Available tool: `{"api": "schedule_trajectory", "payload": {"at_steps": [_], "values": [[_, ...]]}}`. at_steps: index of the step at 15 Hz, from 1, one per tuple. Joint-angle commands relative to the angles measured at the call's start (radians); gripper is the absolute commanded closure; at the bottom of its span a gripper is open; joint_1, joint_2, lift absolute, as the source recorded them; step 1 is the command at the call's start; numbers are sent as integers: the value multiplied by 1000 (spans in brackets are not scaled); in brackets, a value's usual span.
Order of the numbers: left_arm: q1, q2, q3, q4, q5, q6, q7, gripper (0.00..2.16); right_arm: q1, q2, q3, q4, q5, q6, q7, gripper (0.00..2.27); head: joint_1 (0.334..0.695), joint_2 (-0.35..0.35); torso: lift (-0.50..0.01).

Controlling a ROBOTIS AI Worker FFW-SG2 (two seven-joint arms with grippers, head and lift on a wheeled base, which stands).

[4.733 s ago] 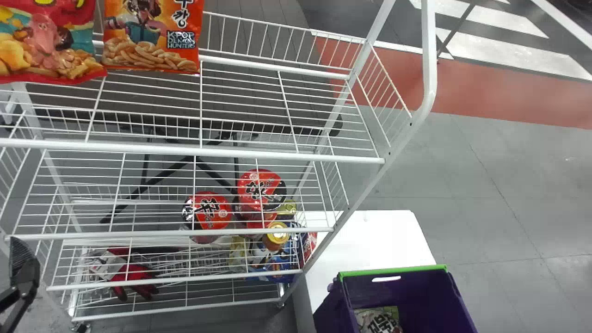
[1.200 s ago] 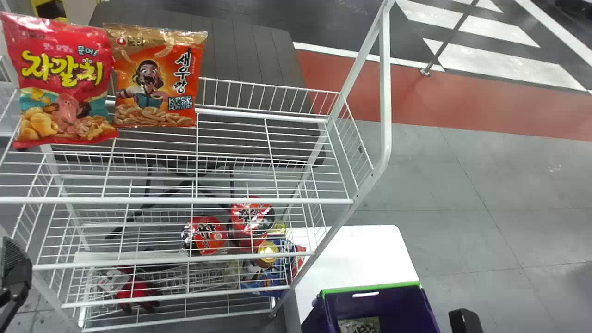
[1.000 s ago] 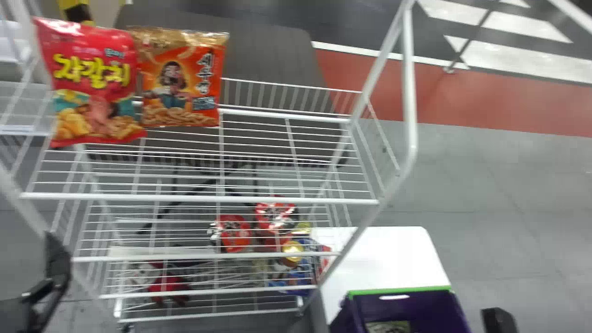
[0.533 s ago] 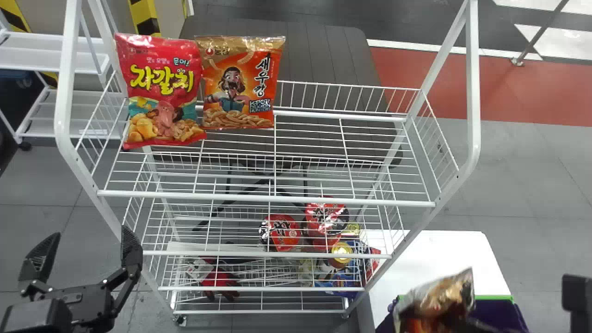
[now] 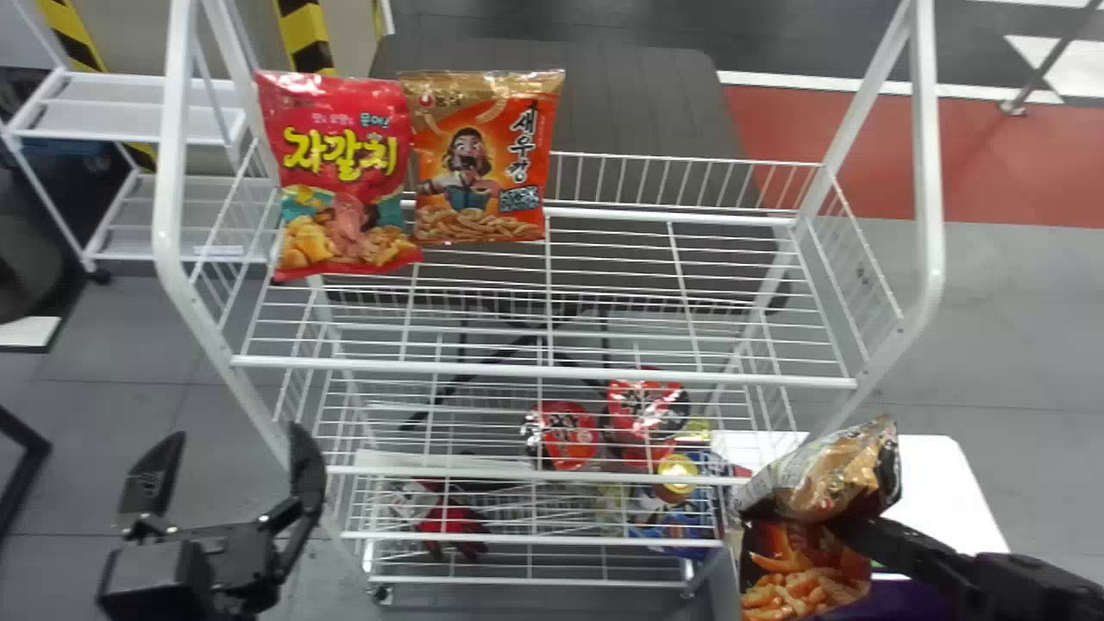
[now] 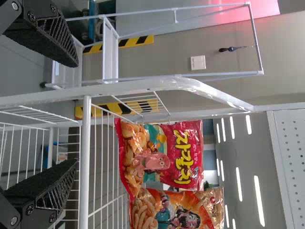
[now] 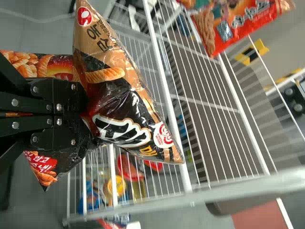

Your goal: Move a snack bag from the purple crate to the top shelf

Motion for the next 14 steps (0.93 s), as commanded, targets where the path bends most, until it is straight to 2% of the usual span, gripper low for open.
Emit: {"api": "schedule_trajectory", "payload": {"at_steps": [1, 4, 11, 14], "values": [[0, 0, -3, -1, -3, 1, 0, 103, 0, 1, 13, -65, -49, 23, -2, 1825, 695, -15, 0], [2, 6, -3, -7, -4, 8, 0, 103, -1, 1, 13, -102, -125, -94, -22, 1825, 695, 32, 0], [2, 13, -12, -20, -9, 35, 0, 103, -18, 1, 128, -117, -142, -358, -144, 1825, 695, 52, 0], [-3, 15, -17, -20, -12, 47, -5, 103, -87, 1, 170, -106, -124, -447, -230, 1825, 695, 62, 0]]}}
